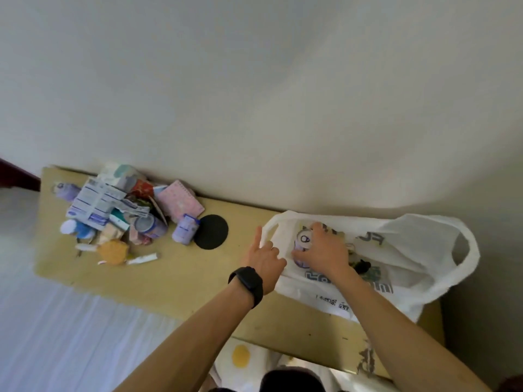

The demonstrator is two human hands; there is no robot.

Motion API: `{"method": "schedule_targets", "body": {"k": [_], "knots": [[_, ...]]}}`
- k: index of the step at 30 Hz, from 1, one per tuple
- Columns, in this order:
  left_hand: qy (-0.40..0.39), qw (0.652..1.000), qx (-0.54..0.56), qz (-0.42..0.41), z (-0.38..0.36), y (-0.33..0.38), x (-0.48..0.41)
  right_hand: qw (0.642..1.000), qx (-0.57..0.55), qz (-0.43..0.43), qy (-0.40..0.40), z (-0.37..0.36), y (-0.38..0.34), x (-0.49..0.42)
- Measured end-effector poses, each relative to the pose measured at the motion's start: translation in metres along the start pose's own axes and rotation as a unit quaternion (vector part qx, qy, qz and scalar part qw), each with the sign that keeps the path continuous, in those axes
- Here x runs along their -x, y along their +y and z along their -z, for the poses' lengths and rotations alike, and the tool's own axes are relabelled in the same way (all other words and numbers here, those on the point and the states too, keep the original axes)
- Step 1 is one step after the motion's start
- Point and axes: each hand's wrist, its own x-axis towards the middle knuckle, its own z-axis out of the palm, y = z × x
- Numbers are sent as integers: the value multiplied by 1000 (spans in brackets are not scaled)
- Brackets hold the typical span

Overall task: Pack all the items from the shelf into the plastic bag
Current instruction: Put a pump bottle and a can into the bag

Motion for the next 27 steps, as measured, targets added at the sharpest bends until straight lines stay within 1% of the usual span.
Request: {"method": "schedule_targets", "body": {"k": [3,6,9,11,14,16,19,21,24,27], "knots": [[-4,1000,-2,-7,-5,-2,3,995,82,32,-38,-18,1,-1],[-2,1000,-4,-17,-8,-2,6,988,136,37,-58,-28,5,2],[2,1000,3,-22,-10,0,9,985,162,35,-48,-30,7,5],[13,999,14,-28,-14,-1,11,986,158,34,-35,-30,5,9],[56,996,58,-38,-21,-4,18,995,98,21,-9,-25,-1,21],[96,983,159,-17,-23,-3,29,1000,11,3,29,-17,-7,35],[175,924,338,38,-34,-9,57,983,-142,-3,115,-2,-24,66],[190,890,406,76,-49,-21,80,963,-207,9,172,7,-42,95],[190,858,458,136,-80,-50,113,939,-247,45,235,14,-81,141],[183,846,468,176,-114,-86,149,933,-261,78,237,1,-129,174]]}}
